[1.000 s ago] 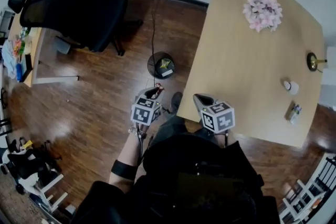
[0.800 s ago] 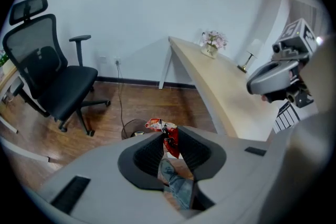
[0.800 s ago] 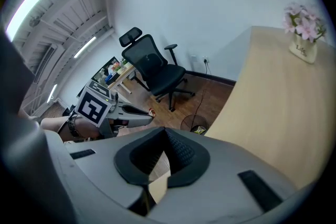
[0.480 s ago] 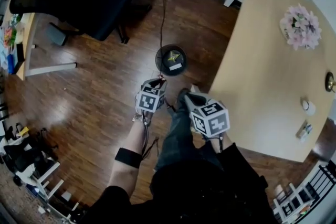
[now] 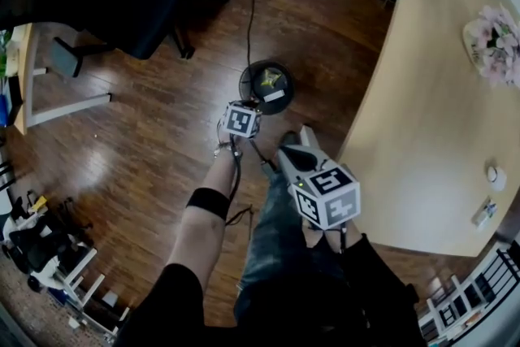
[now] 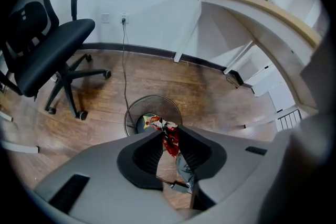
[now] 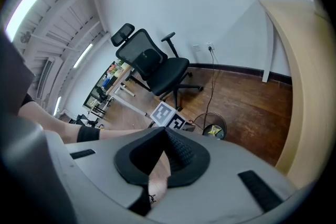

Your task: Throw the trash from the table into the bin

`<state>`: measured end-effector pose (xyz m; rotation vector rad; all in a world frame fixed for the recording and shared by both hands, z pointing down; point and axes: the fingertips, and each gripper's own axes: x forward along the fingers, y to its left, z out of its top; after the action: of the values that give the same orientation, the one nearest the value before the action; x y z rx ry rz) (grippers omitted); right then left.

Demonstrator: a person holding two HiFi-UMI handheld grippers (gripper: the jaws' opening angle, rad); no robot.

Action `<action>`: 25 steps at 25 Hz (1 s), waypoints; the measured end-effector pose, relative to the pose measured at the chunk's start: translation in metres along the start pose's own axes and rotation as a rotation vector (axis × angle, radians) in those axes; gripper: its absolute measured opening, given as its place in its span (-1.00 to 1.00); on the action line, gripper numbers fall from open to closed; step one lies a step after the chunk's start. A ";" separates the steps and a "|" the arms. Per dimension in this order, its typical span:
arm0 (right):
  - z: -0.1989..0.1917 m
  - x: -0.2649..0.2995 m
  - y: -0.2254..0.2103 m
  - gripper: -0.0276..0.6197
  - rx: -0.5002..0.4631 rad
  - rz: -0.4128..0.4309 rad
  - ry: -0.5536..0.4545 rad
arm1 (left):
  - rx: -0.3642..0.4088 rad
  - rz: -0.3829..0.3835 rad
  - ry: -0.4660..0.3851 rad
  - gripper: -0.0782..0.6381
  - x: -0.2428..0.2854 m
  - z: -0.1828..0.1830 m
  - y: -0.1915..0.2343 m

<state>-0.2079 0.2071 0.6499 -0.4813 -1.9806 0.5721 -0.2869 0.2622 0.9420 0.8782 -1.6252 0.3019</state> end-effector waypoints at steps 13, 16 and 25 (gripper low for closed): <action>-0.006 0.004 0.003 -0.89 0.028 0.030 0.009 | 0.021 0.064 0.043 0.18 0.032 0.000 0.026; -0.006 0.004 0.005 -0.89 0.022 0.028 0.009 | 0.024 0.057 0.034 0.18 0.028 -0.001 0.025; -0.005 0.004 0.012 -0.89 -0.001 0.033 -0.001 | -0.029 -0.014 0.021 0.02 0.007 -0.008 0.012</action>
<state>-0.2039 0.2203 0.6475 -0.5148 -1.9771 0.5923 -0.2895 0.2727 0.9541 0.8611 -1.6000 0.2763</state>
